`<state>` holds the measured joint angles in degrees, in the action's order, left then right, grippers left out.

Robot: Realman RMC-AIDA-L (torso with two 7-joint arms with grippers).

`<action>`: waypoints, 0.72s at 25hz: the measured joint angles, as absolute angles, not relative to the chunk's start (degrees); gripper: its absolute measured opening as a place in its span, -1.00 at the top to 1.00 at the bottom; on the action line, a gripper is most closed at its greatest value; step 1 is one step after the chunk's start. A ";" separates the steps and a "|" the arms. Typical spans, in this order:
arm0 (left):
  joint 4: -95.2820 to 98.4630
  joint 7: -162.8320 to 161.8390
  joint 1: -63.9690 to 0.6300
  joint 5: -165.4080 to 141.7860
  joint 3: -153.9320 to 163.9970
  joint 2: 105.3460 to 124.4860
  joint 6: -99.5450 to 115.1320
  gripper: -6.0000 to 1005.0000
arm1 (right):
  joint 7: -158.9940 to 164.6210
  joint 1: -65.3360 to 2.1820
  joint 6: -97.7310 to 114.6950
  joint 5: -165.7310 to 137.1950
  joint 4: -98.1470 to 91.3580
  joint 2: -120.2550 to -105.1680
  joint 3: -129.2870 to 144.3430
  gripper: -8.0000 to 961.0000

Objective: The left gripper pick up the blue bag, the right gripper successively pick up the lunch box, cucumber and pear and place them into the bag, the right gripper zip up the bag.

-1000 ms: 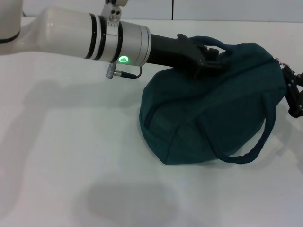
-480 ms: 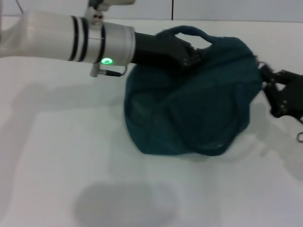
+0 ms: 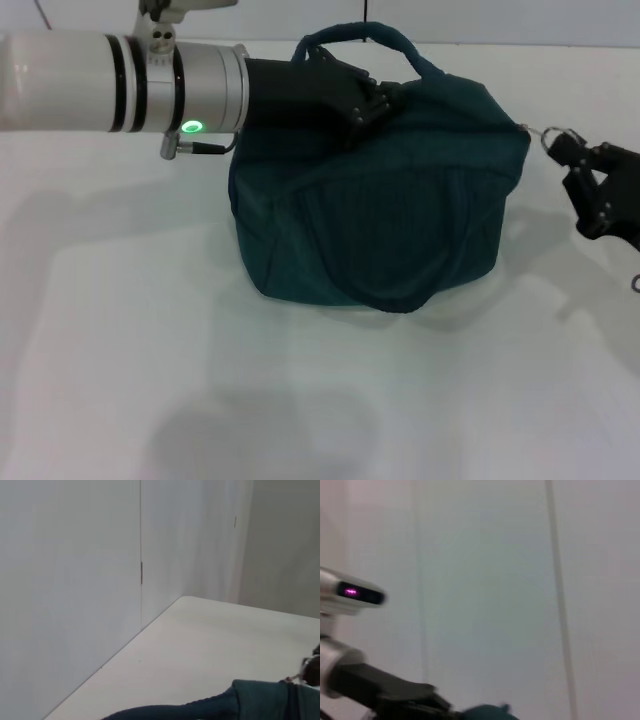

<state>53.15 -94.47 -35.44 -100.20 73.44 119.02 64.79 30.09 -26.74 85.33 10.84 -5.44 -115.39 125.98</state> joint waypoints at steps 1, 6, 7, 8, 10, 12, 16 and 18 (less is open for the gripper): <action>53.14 -94.31 -35.41 -100.22 73.44 119.05 64.72 0.87 | 30.48 -26.48 84.47 10.84 -5.43 -115.40 125.53 0.95; 52.98 -93.47 -35.17 -100.23 73.43 119.40 64.17 0.84 | 32.85 -26.25 80.62 10.88 -5.41 -115.27 125.01 0.94; 52.97 -93.47 -35.17 -100.16 73.43 119.42 63.84 0.83 | 33.05 -26.25 79.85 10.88 -5.41 -115.25 124.99 0.93; 52.96 -93.48 -35.16 -100.08 73.43 119.42 63.46 0.83 | 33.26 -26.27 79.27 10.88 -5.41 -115.23 124.98 0.92; 52.96 -93.53 -35.15 -99.90 73.43 119.42 62.79 0.81 | 33.82 -26.28 78.04 10.88 -5.35 -115.19 124.97 0.91; 52.96 -93.60 -35.14 -99.82 73.43 119.42 62.69 0.80 | 34.30 -26.33 77.03 10.83 -5.24 -115.17 124.96 0.90; 52.95 -93.50 -34.83 -98.73 73.54 119.55 62.79 0.77 | 35.91 -26.52 76.70 10.74 -5.21 -114.98 124.93 0.88; 52.97 -93.40 -34.52 -97.69 73.99 119.59 63.61 0.76 | 36.79 -26.61 76.96 10.63 -5.17 -114.74 125.09 0.87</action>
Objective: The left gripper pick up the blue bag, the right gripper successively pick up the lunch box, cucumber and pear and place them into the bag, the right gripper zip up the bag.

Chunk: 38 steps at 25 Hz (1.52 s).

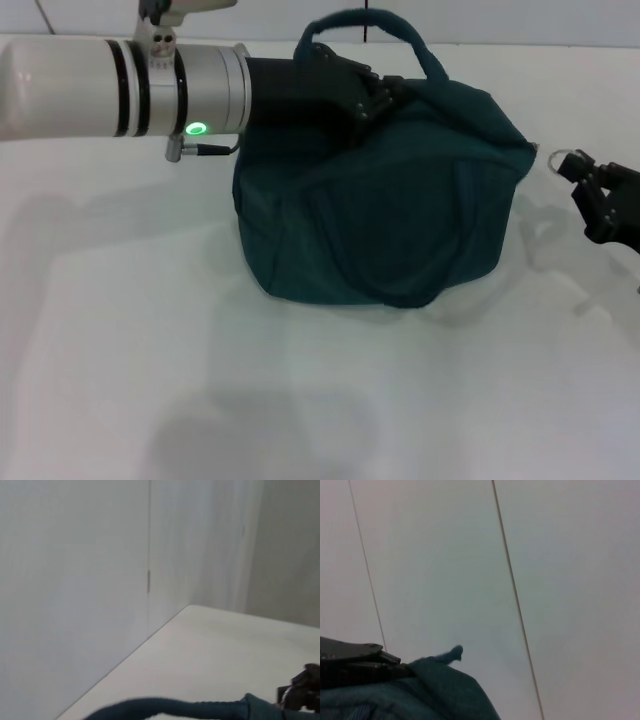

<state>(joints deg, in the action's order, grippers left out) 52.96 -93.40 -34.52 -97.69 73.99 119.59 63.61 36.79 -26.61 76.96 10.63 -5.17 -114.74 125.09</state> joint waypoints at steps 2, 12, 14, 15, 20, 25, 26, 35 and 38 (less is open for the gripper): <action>52.96 -93.26 -34.12 -97.17 74.37 119.67 64.11 0.75 | 39.08 -26.88 77.34 10.12 -5.12 -114.09 125.54 0.86; 52.27 -92.11 -33.64 -96.21 74.60 119.73 64.09 0.55 | 48.29 -26.02 81.80 3.55 -4.11 -110.18 125.91 0.29; 52.27 -91.15 -33.28 -95.13 74.65 119.72 64.26 0.46 | 48.11 -25.53 87.03 3.17 -2.66 -109.53 126.02 0.14; 52.27 -90.37 -32.92 -94.15 74.66 119.71 64.54 0.45 | 48.04 -25.30 89.26 3.08 -1.88 -109.29 126.02 0.06; 52.58 -83.82 -29.42 -83.57 74.19 119.54 69.08 0.40 | 47.81 -23.85 106.16 3.45 1.42 -108.14 124.35 -0.24; 50.80 -75.16 -24.42 -71.78 72.19 119.45 78.53 0.33 | 48.25 -26.12 113.09 3.11 1.13 -107.46 124.54 -0.34; 48.98 -72.10 -23.21 -68.61 72.13 119.53 81.01 0.29 | 48.33 -26.93 113.11 3.04 1.05 -107.56 124.66 -0.34; 27.05 -50.25 -18.96 -52.30 72.04 119.53 95.30 -0.07 | 47.46 -35.10 106.63 2.78 0.93 -110.01 127.80 -0.34; 22.05 -43.68 -18.11 -52.23 72.30 119.71 97.23 -0.28 | 46.45 -37.36 102.62 2.65 0.79 -111.26 130.24 -0.33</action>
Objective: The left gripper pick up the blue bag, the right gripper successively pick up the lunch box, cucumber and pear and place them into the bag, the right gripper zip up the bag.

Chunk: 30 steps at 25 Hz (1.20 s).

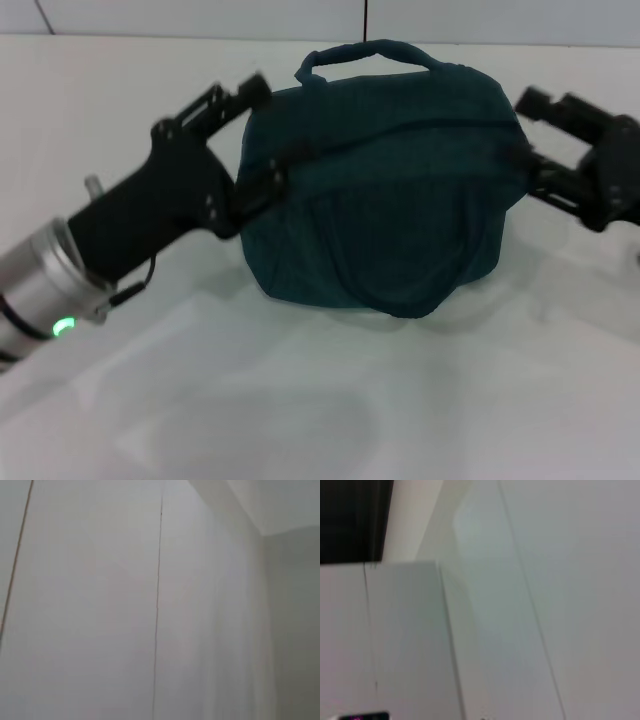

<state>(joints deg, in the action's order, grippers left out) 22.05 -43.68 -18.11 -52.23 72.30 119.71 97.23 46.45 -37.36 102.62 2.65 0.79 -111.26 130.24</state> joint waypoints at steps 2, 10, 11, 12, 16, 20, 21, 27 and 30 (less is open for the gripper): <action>19.08 -39.92 -17.85 -52.10 72.37 119.88 98.39 -0.42 | 45.74 -38.26 101.28 2.56 0.78 -111.94 131.22 -0.33; 13.14 -33.84 -17.88 -51.68 72.52 120.29 100.38 -0.40 | 41.89 -38.58 96.75 2.25 0.73 -112.66 131.47 -0.33; 12.75 -32.93 -17.95 -51.76 72.69 120.37 100.40 -0.40 | 41.37 -38.44 96.66 2.28 0.73 -112.71 131.41 -0.33; 12.60 -32.30 -17.96 -51.78 73.00 120.41 100.42 -0.40 | 40.84 -38.25 96.58 2.39 0.72 -112.79 131.27 -0.33; 12.45 -31.39 -17.95 -51.55 74.62 120.46 100.46 -0.40 | 39.73 -37.58 96.75 2.66 0.65 -112.93 131.04 -0.33; 12.45 -31.31 -17.93 -51.50 74.68 120.49 100.49 -0.40 | 39.37 -37.34 96.35 3.42 0.61 -113.32 131.04 -0.33; 12.48 -31.29 -17.95 -51.50 74.68 120.49 100.50 -0.40 | 39.30 -37.26 96.27 3.50 0.61 -113.40 131.04 -0.33; 12.38 -31.18 -18.89 -51.49 74.60 120.60 100.77 -0.40 | 37.21 -35.84 96.19 5.79 0.61 -113.95 130.97 -0.33; 12.34 -31.17 -19.25 -51.10 74.65 120.72 101.04 -0.40 | 37.02 -35.50 96.74 6.28 0.61 -113.99 130.96 -0.33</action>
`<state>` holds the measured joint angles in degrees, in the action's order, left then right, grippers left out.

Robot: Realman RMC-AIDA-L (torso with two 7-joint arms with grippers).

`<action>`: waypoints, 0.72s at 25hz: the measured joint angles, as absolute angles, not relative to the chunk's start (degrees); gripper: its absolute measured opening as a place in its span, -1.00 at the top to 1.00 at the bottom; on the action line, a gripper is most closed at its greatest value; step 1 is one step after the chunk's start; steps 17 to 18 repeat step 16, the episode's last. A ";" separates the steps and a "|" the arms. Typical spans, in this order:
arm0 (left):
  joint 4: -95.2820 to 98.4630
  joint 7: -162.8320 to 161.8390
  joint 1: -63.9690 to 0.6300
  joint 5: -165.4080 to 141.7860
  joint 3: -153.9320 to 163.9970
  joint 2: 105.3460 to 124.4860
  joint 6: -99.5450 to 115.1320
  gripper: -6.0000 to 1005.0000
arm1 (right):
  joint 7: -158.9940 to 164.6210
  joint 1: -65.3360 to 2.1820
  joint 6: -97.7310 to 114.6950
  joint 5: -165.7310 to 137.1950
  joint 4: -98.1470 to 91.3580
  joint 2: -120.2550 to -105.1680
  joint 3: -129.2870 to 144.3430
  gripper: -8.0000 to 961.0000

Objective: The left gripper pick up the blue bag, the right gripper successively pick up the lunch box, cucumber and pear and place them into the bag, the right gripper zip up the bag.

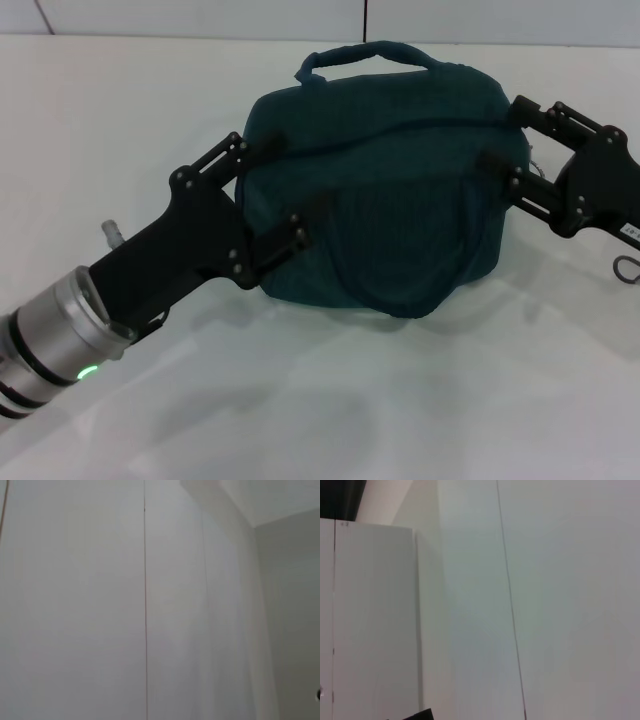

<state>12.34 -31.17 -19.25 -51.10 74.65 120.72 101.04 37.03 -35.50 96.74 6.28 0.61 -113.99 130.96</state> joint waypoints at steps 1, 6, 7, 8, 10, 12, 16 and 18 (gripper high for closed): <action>12.31 -31.17 -19.31 -50.88 74.71 120.74 101.06 -0.40 | 36.99 -35.43 96.89 6.27 0.61 -113.99 130.95 -0.33; 11.57 -31.15 -19.40 -50.60 74.80 120.76 101.19 -0.40 | 34.82 -34.27 97.35 6.08 0.59 -114.44 130.95 -0.33; 11.49 -31.14 -19.29 -50.57 74.80 120.76 101.22 -0.40 | 33.89 -33.92 97.65 6.17 0.56 -114.62 130.95 -0.33; 11.48 -31.14 -19.24 -50.56 74.80 120.76 101.23 -0.40 | 33.28 -33.65 97.88 6.20 0.56 -114.75 130.95 -0.33; 11.18 -31.00 -19.20 -50.56 74.80 120.76 101.28 -0.40 | 31.39 -32.82 98.39 6.69 0.20 -115.00 130.70 -0.33; 10.29 -29.98 -19.43 -50.53 74.79 120.76 101.78 -0.40 | 30.38 -31.90 98.37 7.06 -0.51 -115.14 129.83 -0.33; 9.00 -28.23 -19.63 -50.43 74.79 120.76 103.31 -0.40 | 29.94 -31.27 98.41 7.12 -1.01 -115.17 128.87 -0.33; 9.00 -28.23 -19.63 -50.43 74.79 120.76 103.31 -0.40 | 29.94 -31.27 98.41 7.12 -1.01 -115.17 128.87 -0.33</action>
